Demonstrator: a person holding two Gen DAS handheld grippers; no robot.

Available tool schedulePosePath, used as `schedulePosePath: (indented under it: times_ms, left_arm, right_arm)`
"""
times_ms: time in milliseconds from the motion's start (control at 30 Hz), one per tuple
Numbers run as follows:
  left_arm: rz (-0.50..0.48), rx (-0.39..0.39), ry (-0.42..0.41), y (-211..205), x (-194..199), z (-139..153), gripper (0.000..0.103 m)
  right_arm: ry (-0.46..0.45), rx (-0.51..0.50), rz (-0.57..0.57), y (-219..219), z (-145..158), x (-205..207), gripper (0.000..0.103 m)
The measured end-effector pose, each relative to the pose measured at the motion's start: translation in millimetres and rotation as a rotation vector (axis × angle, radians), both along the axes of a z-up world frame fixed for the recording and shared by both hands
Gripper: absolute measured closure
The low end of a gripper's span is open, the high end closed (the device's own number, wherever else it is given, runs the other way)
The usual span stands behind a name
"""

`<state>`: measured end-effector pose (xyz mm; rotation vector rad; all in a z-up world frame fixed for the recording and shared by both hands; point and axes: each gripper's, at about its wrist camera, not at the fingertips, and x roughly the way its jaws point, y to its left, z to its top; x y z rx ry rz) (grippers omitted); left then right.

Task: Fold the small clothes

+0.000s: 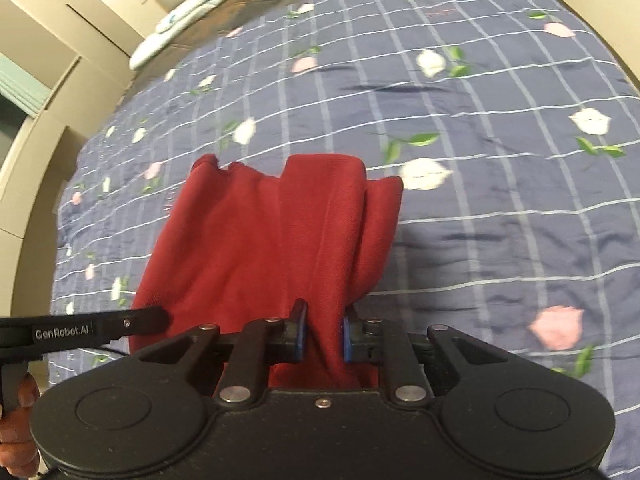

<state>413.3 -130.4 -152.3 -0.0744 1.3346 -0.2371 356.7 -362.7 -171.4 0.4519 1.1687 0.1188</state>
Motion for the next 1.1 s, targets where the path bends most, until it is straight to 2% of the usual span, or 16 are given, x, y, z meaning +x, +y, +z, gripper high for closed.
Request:
schedulePosePath:
  times_ms: [100, 267, 433, 533, 567, 633, 667, 767, 833, 900, 1033, 1100]
  left_arm:
    - [0.036, 0.017, 0.005, 30, -10, -2, 0.084]
    - [0.077, 0.037, 0.069, 74, -29, -25, 0.084]
    - [0.092, 0.056, 0.118, 98, -47, -51, 0.081]
    - [0.100, 0.088, 0.115, 99, -56, -56, 0.077]
    - [0.103, 0.099, 0.111, 99, -60, -55, 0.074]
    - [0.113, 0.108, 0.104, 99, -67, -52, 0.058]
    - [0.116, 0.106, 0.091, 100, -71, -47, 0.050]
    - [0.114, 0.121, 0.051, 98, -84, -34, 0.041]
    - [0.115, 0.132, 0.021, 97, -99, -23, 0.034]
    - [0.121, 0.133, -0.013, 96, -115, -10, 0.024]
    - [0.128, 0.126, -0.105, 97, -157, 19, 0.013]
    - [0.139, 0.120, -0.147, 101, -179, 31, 0.003]
  right_arm:
    - [0.005, 0.019, -0.002, 24, -5, -3, 0.085]
    - [0.064, 0.029, -0.018, 60, -23, -21, 0.085]
    - [0.138, -0.005, -0.041, 73, -44, -43, 0.084]
    - [0.144, -0.008, -0.076, 68, -45, -52, 0.074]
    - [0.139, -0.015, -0.080, 66, -44, -54, 0.070]
    - [0.120, -0.031, -0.077, 64, -39, -60, 0.066]
    - [0.107, -0.036, -0.076, 63, -35, -65, 0.058]
    - [0.043, -0.048, -0.071, 62, -21, -83, 0.042]
    - [-0.004, -0.061, -0.064, 64, -7, -101, 0.035]
    - [-0.058, -0.076, -0.049, 67, 9, -120, 0.024]
    - [-0.189, -0.118, -0.001, 75, 43, -165, 0.011]
    - [-0.252, -0.129, 0.004, 79, 61, -188, 0.002]
